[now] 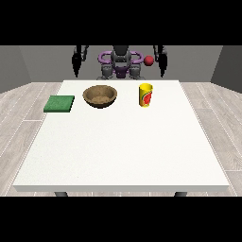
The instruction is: Pick the cup and pour the ball into the bowl, then pick the bowl and place it on the pad
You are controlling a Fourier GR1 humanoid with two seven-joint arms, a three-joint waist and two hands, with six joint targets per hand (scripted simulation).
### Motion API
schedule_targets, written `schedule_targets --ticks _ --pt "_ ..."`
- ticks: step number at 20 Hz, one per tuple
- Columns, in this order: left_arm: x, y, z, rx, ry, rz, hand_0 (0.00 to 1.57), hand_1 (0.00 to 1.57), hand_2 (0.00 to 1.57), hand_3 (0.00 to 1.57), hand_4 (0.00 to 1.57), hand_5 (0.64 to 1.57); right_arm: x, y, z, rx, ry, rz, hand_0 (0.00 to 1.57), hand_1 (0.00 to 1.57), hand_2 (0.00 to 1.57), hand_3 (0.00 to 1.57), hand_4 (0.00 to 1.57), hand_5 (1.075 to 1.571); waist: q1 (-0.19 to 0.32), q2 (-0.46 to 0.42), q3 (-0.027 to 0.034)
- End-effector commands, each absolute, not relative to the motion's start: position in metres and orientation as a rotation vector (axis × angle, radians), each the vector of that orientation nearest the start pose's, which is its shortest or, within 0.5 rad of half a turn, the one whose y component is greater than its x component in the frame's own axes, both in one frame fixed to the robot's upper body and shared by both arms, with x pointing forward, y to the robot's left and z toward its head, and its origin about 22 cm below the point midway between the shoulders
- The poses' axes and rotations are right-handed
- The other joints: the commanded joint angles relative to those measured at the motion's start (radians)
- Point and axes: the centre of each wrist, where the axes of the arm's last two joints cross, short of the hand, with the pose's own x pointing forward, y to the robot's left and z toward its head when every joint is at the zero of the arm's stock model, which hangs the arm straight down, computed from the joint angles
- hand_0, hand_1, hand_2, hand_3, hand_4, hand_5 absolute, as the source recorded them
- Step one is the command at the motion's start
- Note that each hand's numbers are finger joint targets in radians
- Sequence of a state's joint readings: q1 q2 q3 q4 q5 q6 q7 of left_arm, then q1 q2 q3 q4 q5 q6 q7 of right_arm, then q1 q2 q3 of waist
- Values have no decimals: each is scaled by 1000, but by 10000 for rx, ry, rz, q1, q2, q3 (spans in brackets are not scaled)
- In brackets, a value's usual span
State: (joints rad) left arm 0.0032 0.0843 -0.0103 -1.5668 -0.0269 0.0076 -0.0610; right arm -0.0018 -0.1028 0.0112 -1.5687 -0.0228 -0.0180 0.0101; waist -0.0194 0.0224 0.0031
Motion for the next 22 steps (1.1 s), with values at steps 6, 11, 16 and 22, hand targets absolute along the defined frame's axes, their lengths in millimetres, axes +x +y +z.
schedule_targets --ticks 6,11,16,22 --pt "240 256 30 1119 -16177 -940 0 0 0 0 664 1566 244 -258 37 -906 -15774 888 0 0 0 0 875 1533 95 -2784 -46" --pt "224 218 50 -903 -13468 1152 0 0 0 0 635 1564 220 -251 46 68 -13303 -1090 0 0 0 0 860 1532 -52 -4544 -27" --pt "230 211 98 -580 -14856 1037 0 0 0 0 581 1560 215 -248 100 -8 -14549 -1021 0 0 0 0 789 1548 -292 -3162 -31" --pt "268 209 98 37 -17187 831 0 0 0 0 609 1555 235 -232 102 333 -17032 -632 0 0 0 0 716 1540 -562 -353 -35"
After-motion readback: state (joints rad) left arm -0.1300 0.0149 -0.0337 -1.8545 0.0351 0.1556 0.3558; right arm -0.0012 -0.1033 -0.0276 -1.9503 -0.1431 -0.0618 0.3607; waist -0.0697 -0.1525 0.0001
